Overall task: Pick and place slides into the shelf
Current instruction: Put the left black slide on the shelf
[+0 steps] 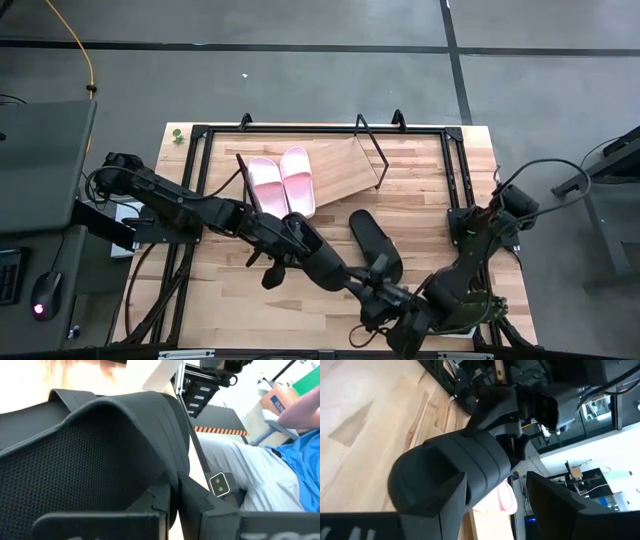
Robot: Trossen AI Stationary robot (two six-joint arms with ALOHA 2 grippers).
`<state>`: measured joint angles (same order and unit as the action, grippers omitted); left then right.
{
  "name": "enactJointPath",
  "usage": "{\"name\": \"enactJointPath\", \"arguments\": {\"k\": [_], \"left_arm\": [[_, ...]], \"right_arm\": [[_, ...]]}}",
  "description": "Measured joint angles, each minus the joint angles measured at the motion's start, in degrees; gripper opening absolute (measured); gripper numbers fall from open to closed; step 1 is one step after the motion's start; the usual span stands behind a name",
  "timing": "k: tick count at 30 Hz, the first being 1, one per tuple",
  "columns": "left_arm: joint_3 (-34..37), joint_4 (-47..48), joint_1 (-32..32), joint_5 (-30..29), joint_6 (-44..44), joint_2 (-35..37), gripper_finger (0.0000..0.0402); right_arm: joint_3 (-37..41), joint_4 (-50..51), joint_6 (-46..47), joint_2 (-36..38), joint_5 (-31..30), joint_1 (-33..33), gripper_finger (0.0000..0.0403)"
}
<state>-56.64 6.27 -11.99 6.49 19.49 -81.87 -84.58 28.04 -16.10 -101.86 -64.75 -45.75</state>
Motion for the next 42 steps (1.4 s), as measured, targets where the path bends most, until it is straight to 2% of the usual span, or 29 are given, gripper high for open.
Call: {"name": "enactJointPath", "arguments": {"k": [16, 22, 29, 42], "left_arm": [[0.0, 0.04, 0.0, -0.12, -1.25, 0.0, 0.0011], [0.0, -0.09, 0.0, -0.12, -1.68, 0.52, 0.0013], [-0.09, -0.3, -0.01, 0.45, -1.66, 0.86, 0.0013], [-0.09, -0.4, 0.0, 0.52, -1.25, 0.85, 0.0014]], "right_arm": [[0.0, -2.72, -2.47, -0.59, 0.0, 1.47, 0.0199], [0.0, -2.58, -1.43, -0.59, 3.62, 2.77, 0.0199], [0.0, -2.44, -1.79, -2.93, 4.53, 3.47, 0.0199], [0.02, -2.67, -3.43, -4.4, 1.98, 4.7, 0.0199]]}}
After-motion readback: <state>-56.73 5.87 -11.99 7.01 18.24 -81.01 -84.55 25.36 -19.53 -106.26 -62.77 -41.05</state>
